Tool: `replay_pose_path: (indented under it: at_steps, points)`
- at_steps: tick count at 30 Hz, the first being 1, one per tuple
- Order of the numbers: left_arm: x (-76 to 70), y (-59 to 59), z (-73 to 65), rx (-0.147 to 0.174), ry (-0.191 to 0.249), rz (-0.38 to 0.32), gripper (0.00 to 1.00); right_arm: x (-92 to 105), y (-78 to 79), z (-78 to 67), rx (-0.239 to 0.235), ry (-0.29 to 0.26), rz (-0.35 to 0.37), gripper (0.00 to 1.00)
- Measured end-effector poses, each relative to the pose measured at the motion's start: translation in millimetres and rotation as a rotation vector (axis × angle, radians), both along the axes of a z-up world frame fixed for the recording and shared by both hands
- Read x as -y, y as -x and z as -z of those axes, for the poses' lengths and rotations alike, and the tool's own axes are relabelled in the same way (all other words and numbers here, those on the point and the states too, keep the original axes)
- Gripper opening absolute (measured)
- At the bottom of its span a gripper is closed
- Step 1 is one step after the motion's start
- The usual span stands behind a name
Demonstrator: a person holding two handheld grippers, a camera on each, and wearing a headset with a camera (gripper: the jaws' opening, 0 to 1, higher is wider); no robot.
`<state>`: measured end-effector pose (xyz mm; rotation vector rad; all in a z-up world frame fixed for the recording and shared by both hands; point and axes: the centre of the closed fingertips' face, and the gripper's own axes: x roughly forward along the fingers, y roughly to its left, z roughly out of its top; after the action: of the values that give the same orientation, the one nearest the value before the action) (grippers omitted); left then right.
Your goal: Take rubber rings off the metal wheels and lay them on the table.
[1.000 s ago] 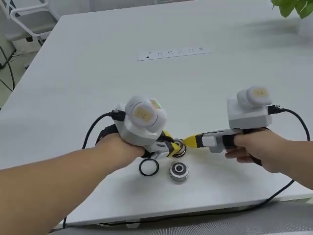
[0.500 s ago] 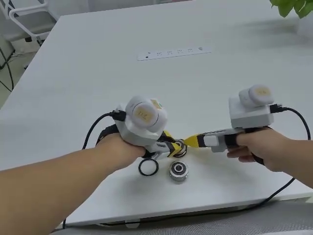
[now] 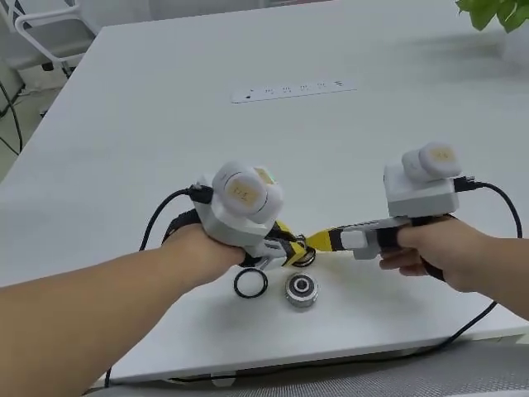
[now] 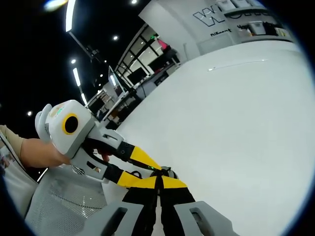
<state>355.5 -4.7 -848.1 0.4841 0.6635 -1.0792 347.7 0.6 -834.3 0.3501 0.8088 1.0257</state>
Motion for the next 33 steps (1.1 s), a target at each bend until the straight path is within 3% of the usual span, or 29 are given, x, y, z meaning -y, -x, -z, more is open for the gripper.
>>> replay_pose_path:
  at_steps: [3, 4, 5, 7, 16, 21, 26, 33]
  points:
    - [-0.1, 0.0, 0.0, 0.001, 0.002, -0.002, 0.12, -6.2, 2.4, -3.5, 0.006, -0.012, -0.017, 0.0]
    - [-0.1, -0.1, 0.0, 0.002, 0.003, -0.003, 0.12, -14.2, 10.0, -13.3, -0.009, -0.079, -0.064, 0.0]
    - [0.0, 0.2, -0.2, 0.003, 0.003, -0.002, 0.12, -12.0, 1.4, -12.1, 0.008, -0.057, -0.009, 0.0]
    - [0.1, 0.3, -0.5, 0.004, 0.005, -0.002, 0.12, -11.0, 5.5, -10.9, 0.006, -0.042, -0.031, 0.0]
    - [0.6, 1.0, -1.4, 0.024, -0.003, 0.001, 0.13, -2.2, 2.0, -3.9, 0.005, -0.001, 0.001, 0.0]
    - [-1.2, 3.7, -2.1, 0.012, -0.002, 0.001, 0.14, 0.1, 4.5, -3.8, 0.023, 0.02, -0.017, 0.0]
    - [-3.2, 10.0, -5.4, 0.005, 0.002, 0.019, 0.2, -0.4, 4.1, -6.6, 0.02, 0.008, -0.018, 0.0]
    - [-11.6, 13.3, -21.4, 0.011, 0.047, 0.01, 0.23, -1.7, 3.3, -12.0, 0.025, -0.003, -0.017, 0.0]
